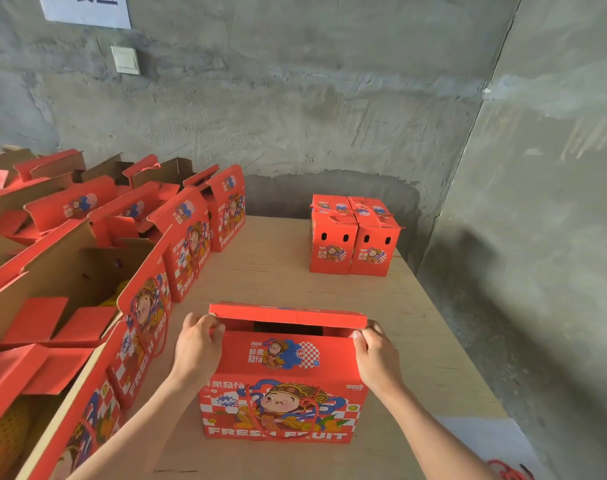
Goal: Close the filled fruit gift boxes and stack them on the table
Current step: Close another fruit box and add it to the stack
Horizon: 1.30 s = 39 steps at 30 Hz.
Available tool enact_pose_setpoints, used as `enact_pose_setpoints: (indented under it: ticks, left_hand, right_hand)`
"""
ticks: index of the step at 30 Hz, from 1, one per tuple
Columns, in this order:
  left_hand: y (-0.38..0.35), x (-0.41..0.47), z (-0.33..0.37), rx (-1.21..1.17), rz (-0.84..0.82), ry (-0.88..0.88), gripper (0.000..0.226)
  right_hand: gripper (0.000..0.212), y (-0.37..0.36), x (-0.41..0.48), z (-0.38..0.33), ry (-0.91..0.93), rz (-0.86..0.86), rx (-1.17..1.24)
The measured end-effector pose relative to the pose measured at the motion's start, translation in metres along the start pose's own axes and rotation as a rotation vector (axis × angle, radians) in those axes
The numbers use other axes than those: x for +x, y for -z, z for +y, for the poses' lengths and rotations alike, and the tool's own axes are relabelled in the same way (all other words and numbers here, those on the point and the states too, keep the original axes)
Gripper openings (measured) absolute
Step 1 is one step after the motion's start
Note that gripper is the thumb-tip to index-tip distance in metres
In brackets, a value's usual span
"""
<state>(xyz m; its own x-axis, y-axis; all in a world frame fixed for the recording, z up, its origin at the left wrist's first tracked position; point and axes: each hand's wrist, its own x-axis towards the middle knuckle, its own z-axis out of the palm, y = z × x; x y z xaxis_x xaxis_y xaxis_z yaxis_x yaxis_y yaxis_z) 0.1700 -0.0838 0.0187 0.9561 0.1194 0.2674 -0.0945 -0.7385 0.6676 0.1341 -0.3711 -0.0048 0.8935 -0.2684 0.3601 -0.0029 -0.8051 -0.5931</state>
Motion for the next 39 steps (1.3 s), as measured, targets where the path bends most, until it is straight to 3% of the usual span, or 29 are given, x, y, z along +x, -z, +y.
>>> enact_pose_setpoints:
  ticks: [9,13,15,20,25,30,35,39]
  left_hand:
    - [-0.008,0.009,0.001,-0.086,0.045,0.097,0.018]
    - [-0.010,-0.001,0.006,-0.331,0.068,0.181,0.057]
    - [-0.010,-0.003,0.006,-0.364,0.034,0.126,0.069]
    - [-0.015,-0.002,-0.010,-0.178,-0.067,-0.032,0.052]
    - [-0.017,0.000,-0.021,-0.051,-0.167,-0.097,0.059]
    - [-0.016,0.016,-0.012,0.063,-0.236,-0.003,0.067]
    - [-0.004,0.051,-0.004,0.442,-0.425,-0.203,0.087]
    - [-0.003,0.061,-0.004,0.514,-0.618,-0.340,0.066]
  right_hand:
    - [0.011,-0.001,0.002,0.000,-0.085,0.005,0.072]
    - [0.053,0.005,-0.001,-0.005,-0.138,-0.033,0.257]
    - [0.059,0.008,-0.001,-0.007,-0.109,-0.119,0.333]
    - [0.047,0.013,-0.002,0.002,-0.070,-0.269,0.317]
    - [0.051,0.022,0.009,0.010,-0.012,-0.457,0.301]
    - [0.049,0.024,0.034,0.008,0.021,-0.608,0.130]
    - [0.043,0.026,0.039,0.017,0.070,-0.573,0.028]
    - [0.042,0.022,0.037,0.015,0.088,-0.548,0.036]
